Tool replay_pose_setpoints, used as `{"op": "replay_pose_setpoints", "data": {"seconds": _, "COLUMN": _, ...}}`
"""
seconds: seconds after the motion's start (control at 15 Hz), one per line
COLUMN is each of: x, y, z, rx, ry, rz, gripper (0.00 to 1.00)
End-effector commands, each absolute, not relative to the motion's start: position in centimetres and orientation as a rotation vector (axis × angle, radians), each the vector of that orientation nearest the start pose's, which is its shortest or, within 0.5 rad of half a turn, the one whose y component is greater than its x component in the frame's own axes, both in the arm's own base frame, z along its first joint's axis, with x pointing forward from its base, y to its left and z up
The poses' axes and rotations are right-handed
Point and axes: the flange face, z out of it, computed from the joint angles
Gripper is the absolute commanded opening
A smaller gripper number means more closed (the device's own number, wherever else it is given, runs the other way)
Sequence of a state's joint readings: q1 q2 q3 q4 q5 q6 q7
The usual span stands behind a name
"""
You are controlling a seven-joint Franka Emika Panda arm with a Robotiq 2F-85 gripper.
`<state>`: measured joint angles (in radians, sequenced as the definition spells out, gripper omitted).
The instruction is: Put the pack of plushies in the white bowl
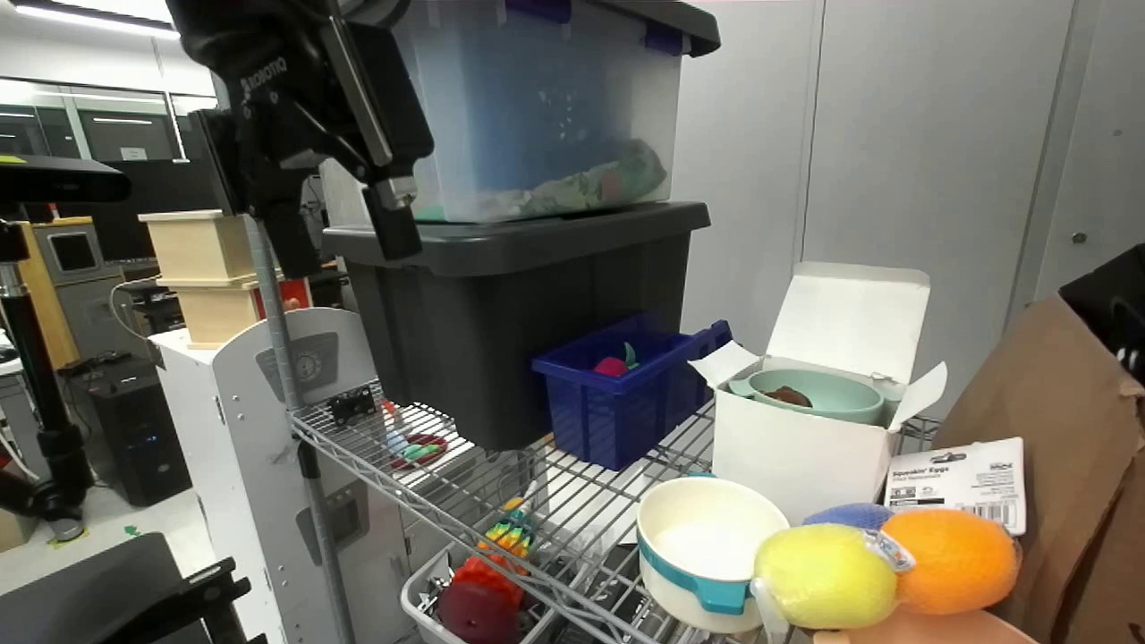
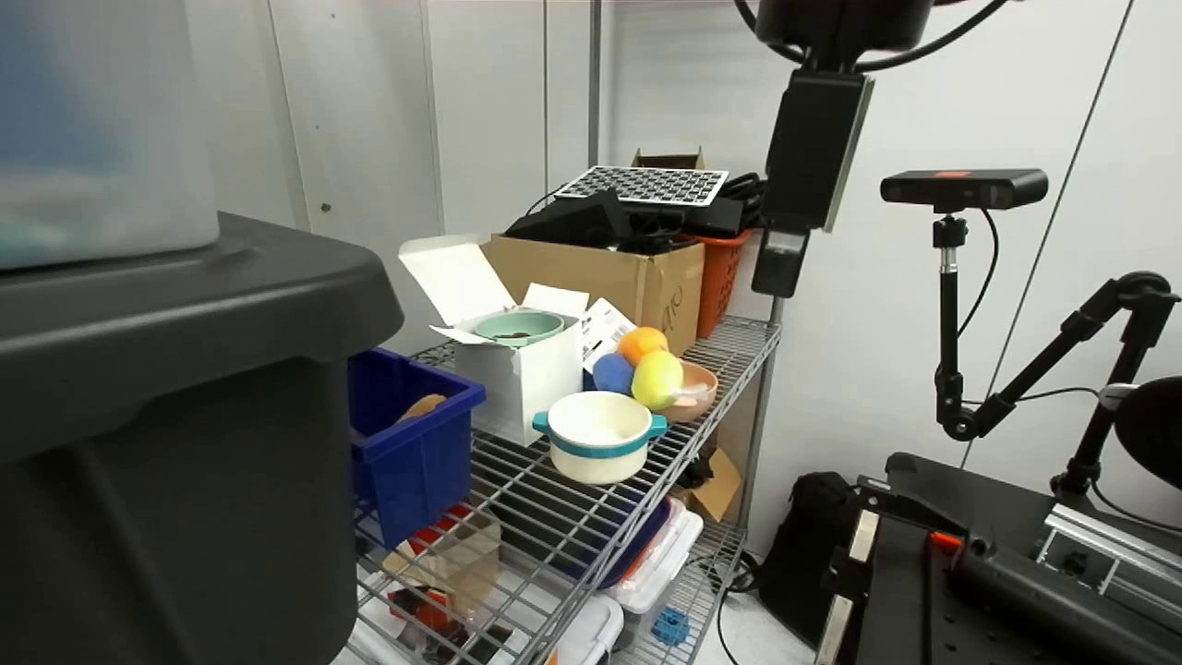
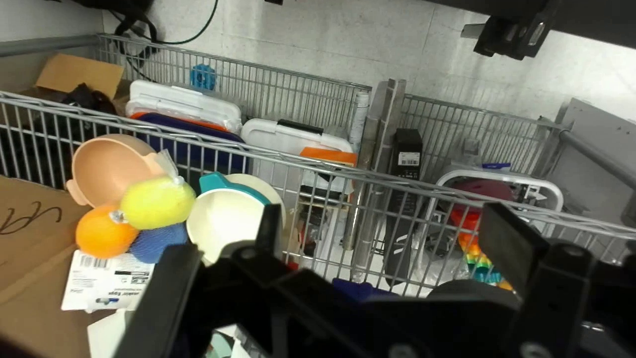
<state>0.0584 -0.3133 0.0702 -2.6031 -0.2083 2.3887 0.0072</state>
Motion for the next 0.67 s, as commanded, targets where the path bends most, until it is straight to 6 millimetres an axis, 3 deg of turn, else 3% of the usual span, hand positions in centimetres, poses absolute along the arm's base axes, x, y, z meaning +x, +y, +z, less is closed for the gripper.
{"op": "replay_pose_setpoints", "data": {"seconds": 0.0, "x": 42.2, "y": 2.7, "z": 38.4, "rx": -3.298, "ry": -0.331, "rz": -0.21, "gripper": 1.0}}
{"op": "replay_pose_setpoints", "data": {"seconds": 0.2, "x": 42.1, "y": 1.7, "z": 38.6, "rx": -3.263, "ry": -0.316, "rz": -0.202, "gripper": 1.0}}
{"op": "replay_pose_setpoints", "data": {"seconds": 0.27, "x": 42.4, "y": 2.3, "z": 37.9, "rx": -3.279, "ry": -0.322, "rz": -0.196, "gripper": 1.0}}
{"op": "replay_pose_setpoints", "data": {"seconds": 0.6, "x": 42.4, "y": 1.9, "z": 37.9, "rx": -3.278, "ry": -0.311, "rz": -0.195, "gripper": 1.0}}
